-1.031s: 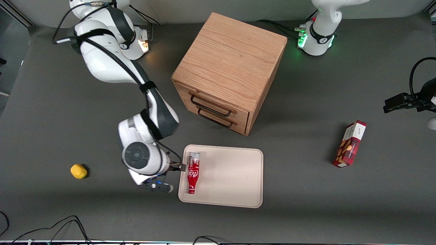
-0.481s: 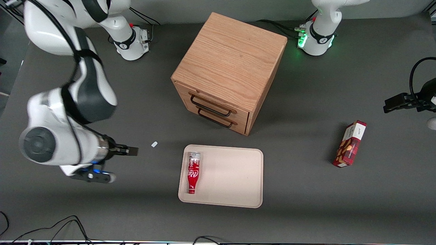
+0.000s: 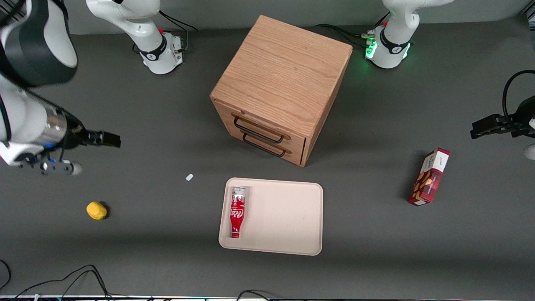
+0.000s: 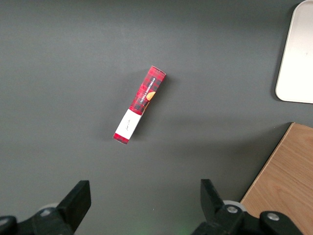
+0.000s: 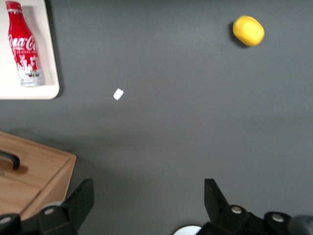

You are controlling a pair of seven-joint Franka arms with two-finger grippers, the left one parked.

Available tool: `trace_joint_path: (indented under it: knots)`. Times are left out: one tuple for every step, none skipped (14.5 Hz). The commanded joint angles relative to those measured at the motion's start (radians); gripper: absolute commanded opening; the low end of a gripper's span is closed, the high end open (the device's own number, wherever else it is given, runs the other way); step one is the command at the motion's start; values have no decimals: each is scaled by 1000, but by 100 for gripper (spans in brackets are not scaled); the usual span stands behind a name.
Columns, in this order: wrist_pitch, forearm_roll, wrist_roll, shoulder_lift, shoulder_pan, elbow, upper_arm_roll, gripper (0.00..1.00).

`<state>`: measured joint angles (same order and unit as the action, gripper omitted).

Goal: Place coke bottle on tray

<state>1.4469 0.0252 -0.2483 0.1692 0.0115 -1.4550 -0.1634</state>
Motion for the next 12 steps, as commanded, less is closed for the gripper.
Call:
trace_joint_path:
  knots:
    - [52, -21, 15, -140, 1, -156, -4, 100]
    - [50, -42, 6, -146, -8, -153, 14, 100]
    - [46, -77, 4, -154, -40, -148, 56, 100]
    - [41, -90, 6, -161, -106, -149, 137, 100]
    - [38, -94, 7, -172, -170, -149, 207, 100]
    - [30, -97, 9, -174, -189, -148, 240, 100]
    - [27, -106, 17, -175, -189, -146, 246, 100]
    - [26, -111, 15, -177, -188, -146, 248, 100]
    - [24, -111, 15, -177, -188, -146, 248, 100]
    - [24, -111, 17, -175, -186, -148, 249, 100]
    - [24, -111, 17, -177, -186, -148, 249, 100]
    - [24, -111, 15, -177, -186, -148, 249, 100]
